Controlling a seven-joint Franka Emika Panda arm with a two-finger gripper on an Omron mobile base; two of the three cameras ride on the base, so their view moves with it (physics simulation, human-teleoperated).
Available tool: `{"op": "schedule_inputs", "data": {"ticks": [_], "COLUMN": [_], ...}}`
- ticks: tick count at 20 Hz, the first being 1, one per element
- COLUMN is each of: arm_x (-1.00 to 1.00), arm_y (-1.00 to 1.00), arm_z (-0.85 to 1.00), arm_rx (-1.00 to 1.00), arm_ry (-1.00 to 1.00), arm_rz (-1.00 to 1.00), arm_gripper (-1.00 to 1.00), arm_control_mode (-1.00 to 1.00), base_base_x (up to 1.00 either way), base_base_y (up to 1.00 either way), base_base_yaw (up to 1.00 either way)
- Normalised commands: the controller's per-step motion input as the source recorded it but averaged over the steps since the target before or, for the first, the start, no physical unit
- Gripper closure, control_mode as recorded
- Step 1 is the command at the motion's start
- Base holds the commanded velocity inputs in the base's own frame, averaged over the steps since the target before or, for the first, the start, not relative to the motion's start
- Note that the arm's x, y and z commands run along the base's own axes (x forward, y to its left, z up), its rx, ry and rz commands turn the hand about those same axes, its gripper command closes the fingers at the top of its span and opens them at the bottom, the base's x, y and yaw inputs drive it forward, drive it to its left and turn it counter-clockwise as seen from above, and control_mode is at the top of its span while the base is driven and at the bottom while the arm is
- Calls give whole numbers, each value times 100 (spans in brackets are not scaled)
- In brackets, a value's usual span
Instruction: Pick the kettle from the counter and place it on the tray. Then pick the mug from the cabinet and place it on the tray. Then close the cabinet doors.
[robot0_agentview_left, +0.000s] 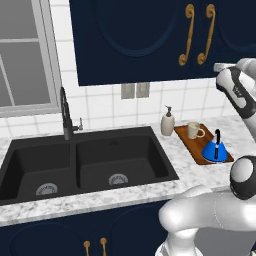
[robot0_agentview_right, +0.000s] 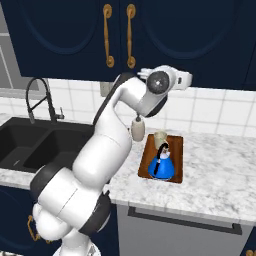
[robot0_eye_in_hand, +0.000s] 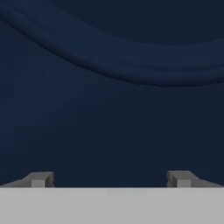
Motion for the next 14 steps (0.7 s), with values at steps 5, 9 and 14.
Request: {"op": "schedule_inputs", "data": {"ticks": [5,9,14], "arm_x": [80,42,12], "arm_y": [51,49,21], "arm_z": [-27,-19,-6], "arm_rx": [-1,0,0], "arm_ry": [-15,-5,5], "arm_rz": [-32,-27,-13], "arm_gripper": [-100,-100,-100], "arm_control_mode": [-100,-100,-100], "base_base_x": [0,0,0], "base_base_y": [0,0,0], "base_base_yaw": [0,0,0]}}
